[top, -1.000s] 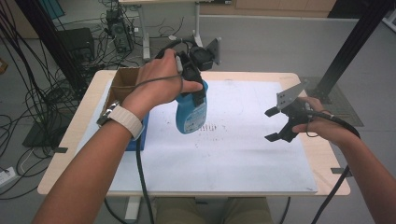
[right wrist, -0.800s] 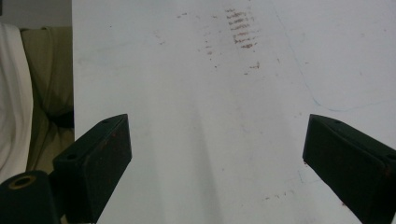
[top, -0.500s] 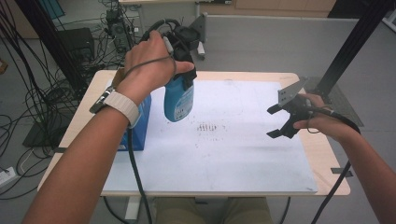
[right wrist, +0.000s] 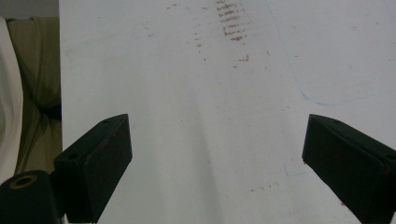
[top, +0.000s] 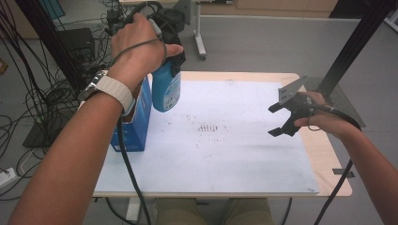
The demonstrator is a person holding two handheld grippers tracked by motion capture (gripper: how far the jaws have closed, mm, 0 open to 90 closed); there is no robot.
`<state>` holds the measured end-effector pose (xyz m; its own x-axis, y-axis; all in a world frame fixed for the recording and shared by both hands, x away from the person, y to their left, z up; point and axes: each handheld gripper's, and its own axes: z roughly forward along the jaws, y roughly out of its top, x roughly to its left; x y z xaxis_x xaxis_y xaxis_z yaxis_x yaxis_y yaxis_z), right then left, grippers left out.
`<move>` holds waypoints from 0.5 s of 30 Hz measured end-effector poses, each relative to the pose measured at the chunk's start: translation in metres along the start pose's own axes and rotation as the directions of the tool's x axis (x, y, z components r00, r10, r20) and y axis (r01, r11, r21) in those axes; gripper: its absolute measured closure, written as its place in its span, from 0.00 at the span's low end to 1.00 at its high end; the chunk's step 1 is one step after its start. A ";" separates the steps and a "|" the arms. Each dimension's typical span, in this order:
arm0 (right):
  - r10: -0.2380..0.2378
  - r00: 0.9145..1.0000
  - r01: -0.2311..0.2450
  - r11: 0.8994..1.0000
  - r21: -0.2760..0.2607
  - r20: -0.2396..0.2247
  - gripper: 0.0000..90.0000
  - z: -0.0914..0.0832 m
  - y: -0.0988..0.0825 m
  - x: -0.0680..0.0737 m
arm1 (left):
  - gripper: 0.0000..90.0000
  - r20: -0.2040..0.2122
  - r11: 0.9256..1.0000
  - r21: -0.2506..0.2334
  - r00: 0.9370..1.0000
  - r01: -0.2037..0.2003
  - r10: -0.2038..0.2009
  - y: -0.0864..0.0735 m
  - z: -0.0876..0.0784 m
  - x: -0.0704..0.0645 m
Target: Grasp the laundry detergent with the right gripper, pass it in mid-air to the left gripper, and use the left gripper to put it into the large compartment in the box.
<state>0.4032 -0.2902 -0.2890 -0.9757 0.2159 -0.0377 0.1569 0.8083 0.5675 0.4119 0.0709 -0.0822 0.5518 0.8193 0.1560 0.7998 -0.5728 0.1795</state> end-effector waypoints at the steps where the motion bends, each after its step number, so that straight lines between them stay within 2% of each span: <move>1: 0.000 1.000 0.000 1.000 0.000 -0.001 0.09 0.000 0.000 0.000 | 0.42 -0.001 1.000 0.003 1.000 0.007 -0.007 -0.001 -0.001 0.002; 8: 0.004 1.000 -0.004 1.000 0.001 0.001 0.09 0.000 -0.001 -0.001 | 0.42 -0.005 0.999 -0.002 0.999 0.043 -0.043 -0.004 -0.004 0.009; 12: 0.004 1.000 -0.004 1.000 0.003 -0.001 0.09 0.001 0.000 -0.001 | 0.42 -0.007 0.996 -0.008 0.996 0.087 -0.087 -0.006 -0.006 0.014; 15: -0.001 1.000 0.001 1.000 0.005 -0.003 0.09 0.002 0.000 -0.001 | 0.42 -0.010 0.991 -0.015 0.991 0.130 -0.130 -0.009 -0.007 0.021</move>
<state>0.4042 -0.2893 -0.2902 -0.9763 0.2134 -0.0359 0.1566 0.8111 0.5636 0.4150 0.0930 -0.0741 0.4407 0.8864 0.1415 0.8611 -0.4620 0.2124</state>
